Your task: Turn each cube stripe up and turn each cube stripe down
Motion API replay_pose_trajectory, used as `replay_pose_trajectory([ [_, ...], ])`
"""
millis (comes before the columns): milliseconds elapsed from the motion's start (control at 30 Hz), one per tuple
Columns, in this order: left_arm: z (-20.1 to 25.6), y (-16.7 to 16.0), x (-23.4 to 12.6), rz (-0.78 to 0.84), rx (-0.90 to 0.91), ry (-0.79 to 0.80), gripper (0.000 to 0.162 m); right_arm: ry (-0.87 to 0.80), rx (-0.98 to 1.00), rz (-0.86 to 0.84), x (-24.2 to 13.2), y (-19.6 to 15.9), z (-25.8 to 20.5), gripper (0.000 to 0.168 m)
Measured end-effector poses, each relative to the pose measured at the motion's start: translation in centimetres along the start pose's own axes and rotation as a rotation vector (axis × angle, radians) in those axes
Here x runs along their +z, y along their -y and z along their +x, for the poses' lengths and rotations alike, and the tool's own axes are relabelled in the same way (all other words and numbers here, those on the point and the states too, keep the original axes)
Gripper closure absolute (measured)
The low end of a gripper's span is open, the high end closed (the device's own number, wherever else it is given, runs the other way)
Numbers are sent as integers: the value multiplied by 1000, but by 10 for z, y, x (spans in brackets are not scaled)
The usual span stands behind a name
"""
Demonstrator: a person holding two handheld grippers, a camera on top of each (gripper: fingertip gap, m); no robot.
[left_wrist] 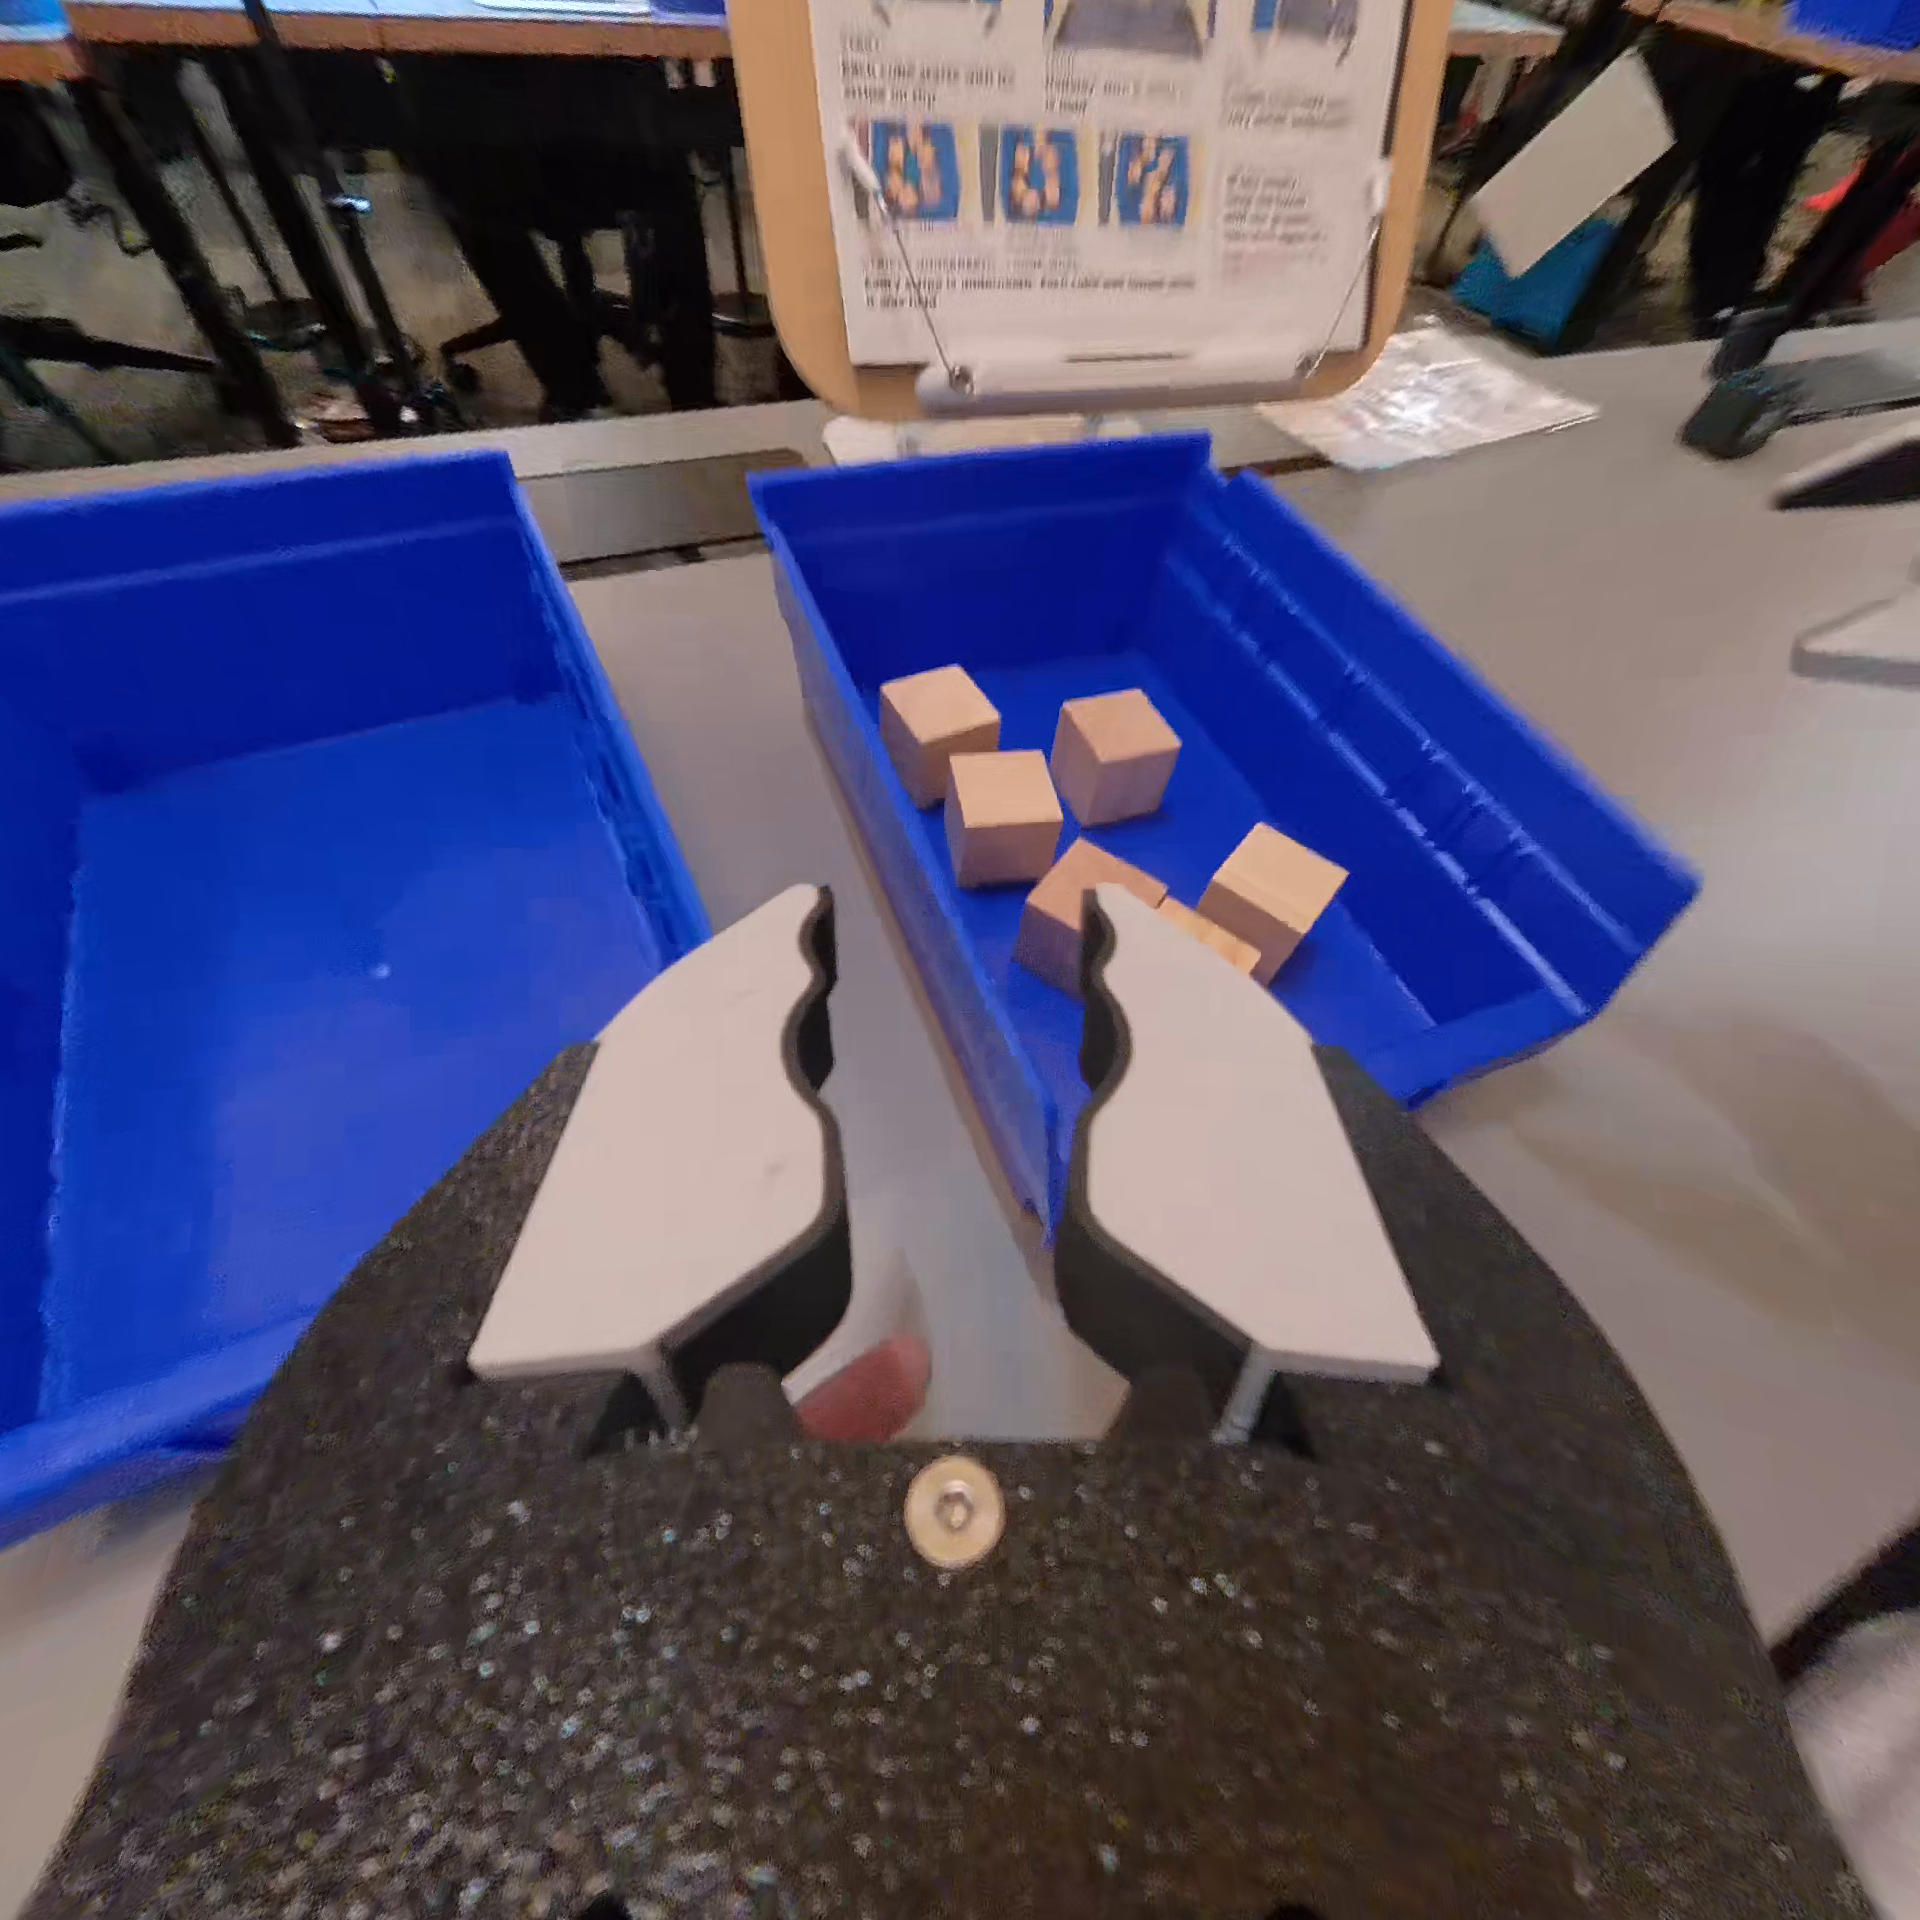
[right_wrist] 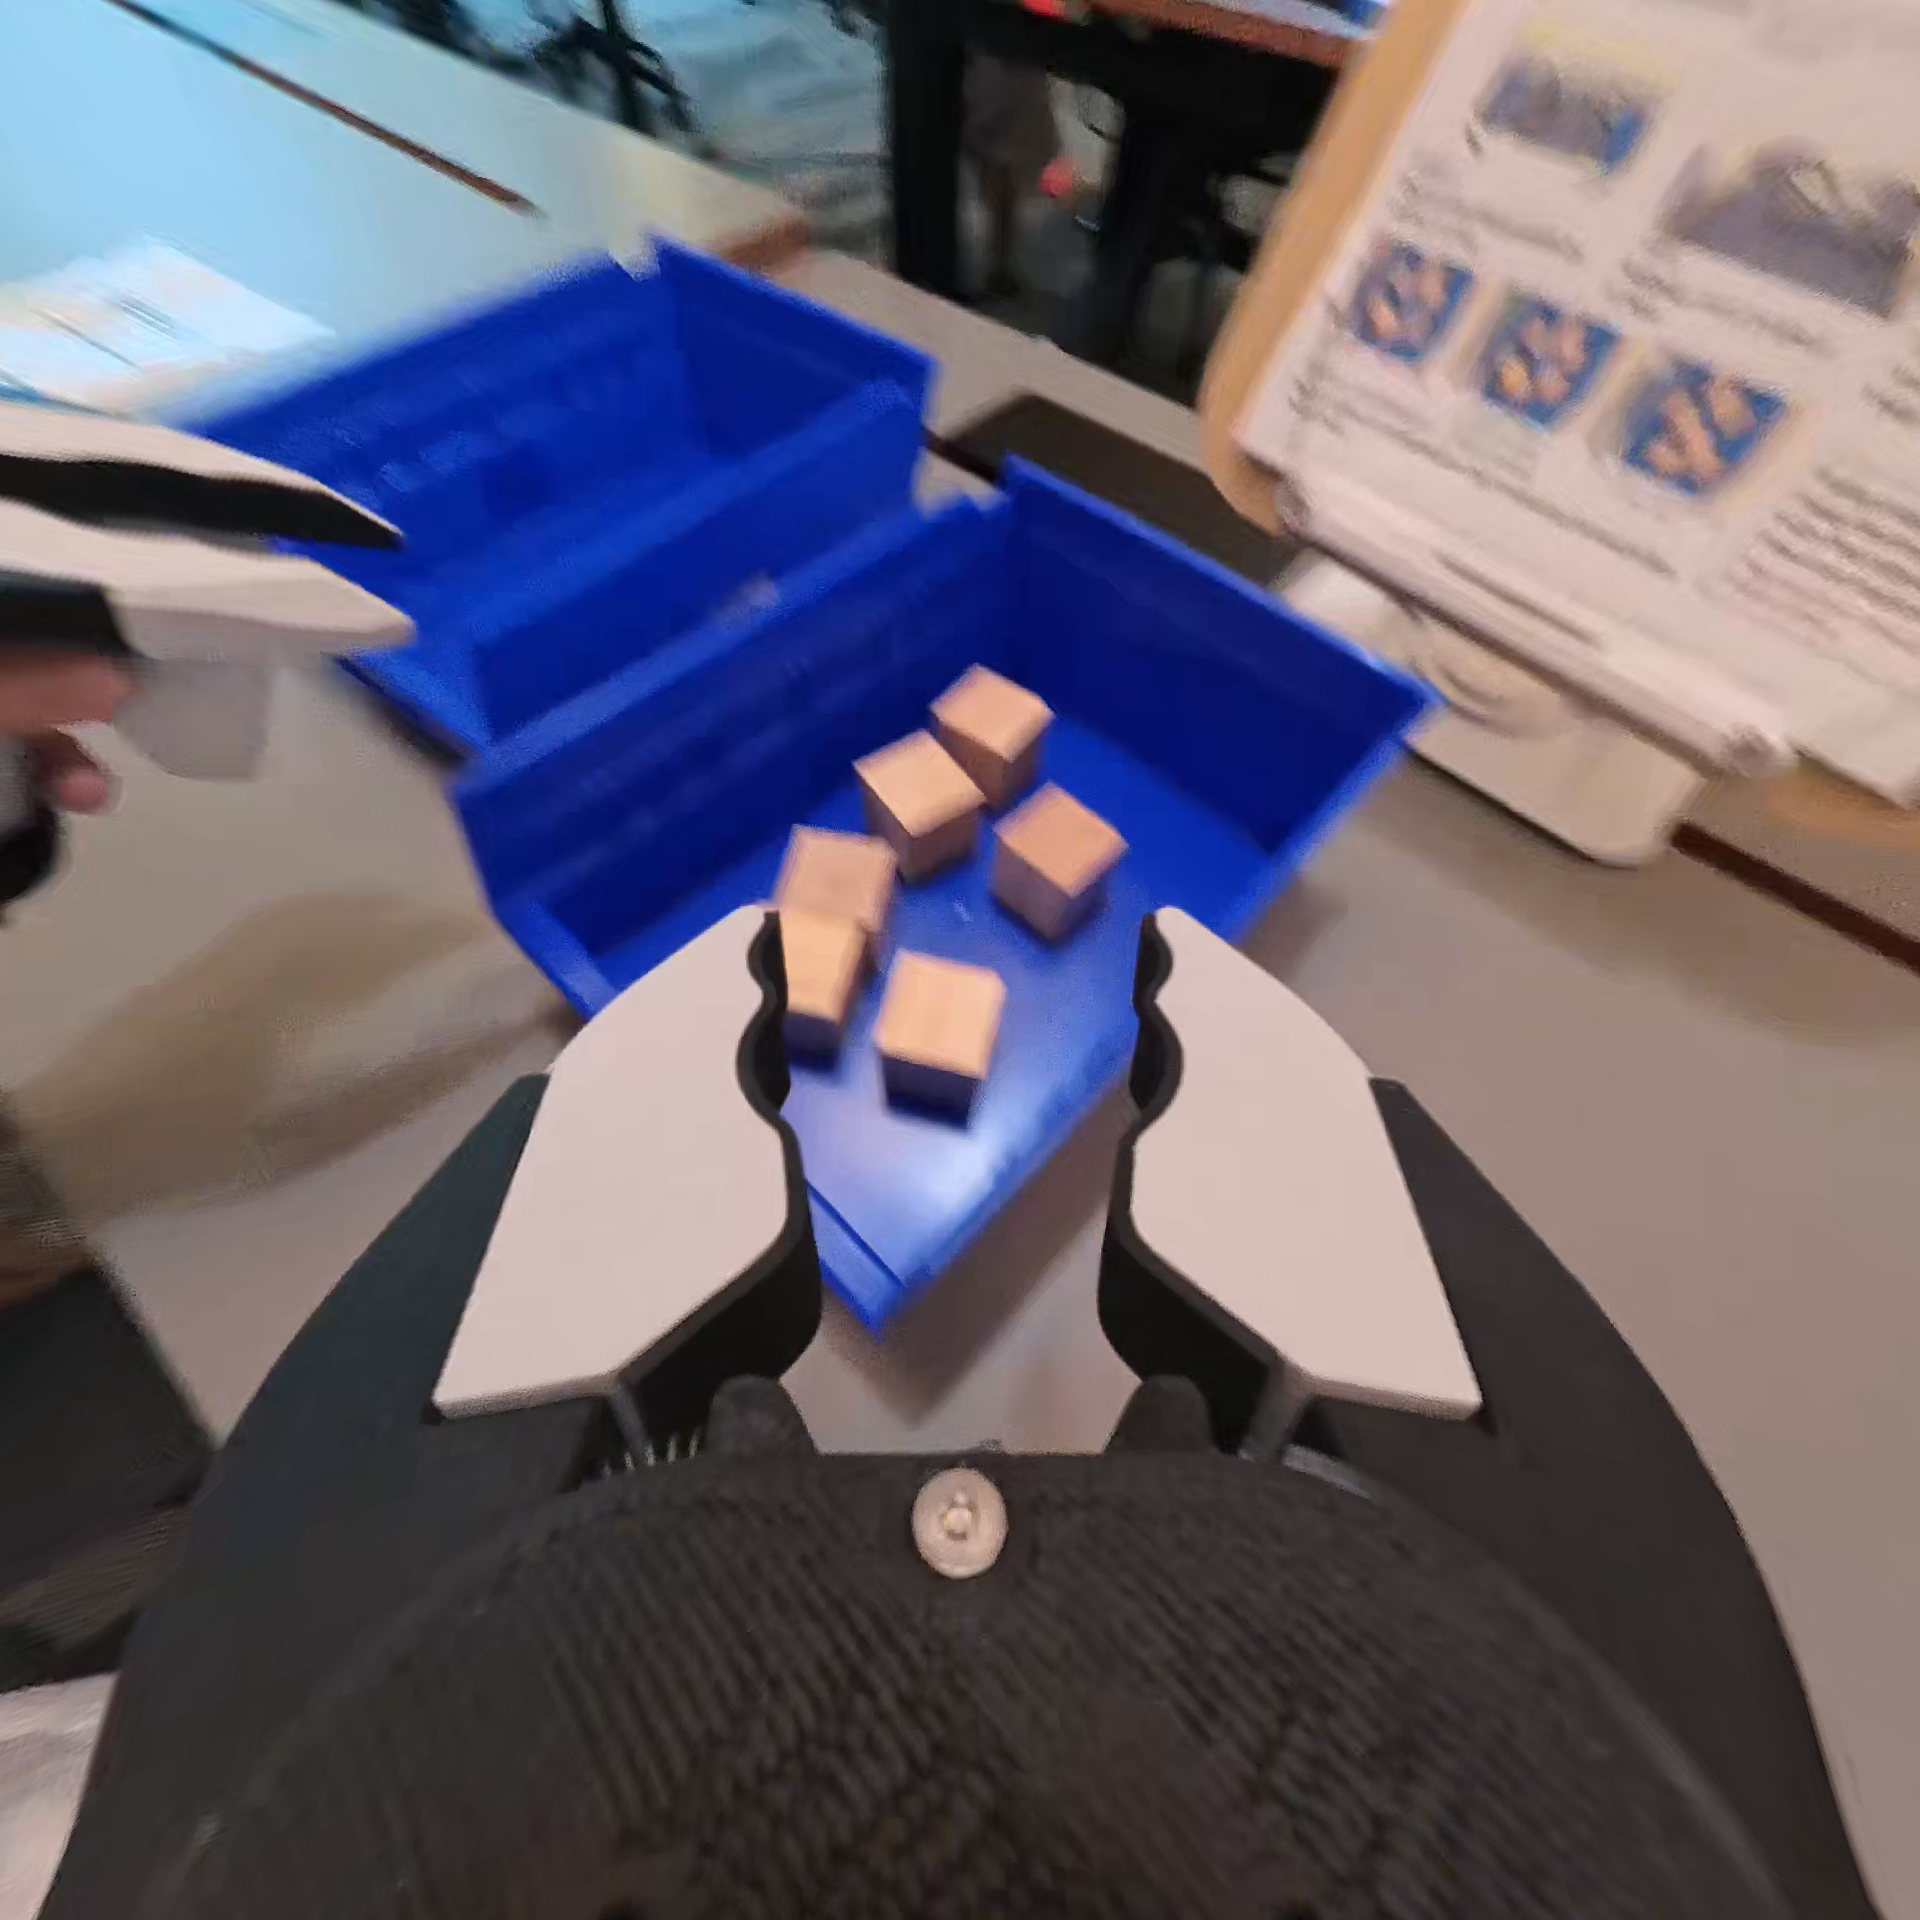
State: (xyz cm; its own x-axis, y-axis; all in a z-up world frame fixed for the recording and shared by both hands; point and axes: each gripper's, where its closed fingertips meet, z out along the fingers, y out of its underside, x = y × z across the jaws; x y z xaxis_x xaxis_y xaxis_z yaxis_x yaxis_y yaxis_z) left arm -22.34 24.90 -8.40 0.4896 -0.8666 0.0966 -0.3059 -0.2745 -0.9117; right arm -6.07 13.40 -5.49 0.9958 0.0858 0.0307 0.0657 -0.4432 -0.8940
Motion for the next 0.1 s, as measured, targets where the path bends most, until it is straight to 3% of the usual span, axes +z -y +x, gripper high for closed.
replay_pose_trajectory([
  [33, -12, 11, -8, -31, -10, -6, 114, 84, 14, 3, 8, 23, -11, 103],
  [100, -47, 26, -18, -143, -12, 3, 109, 255, 52, -113, 38, 49, -35, 103],
])
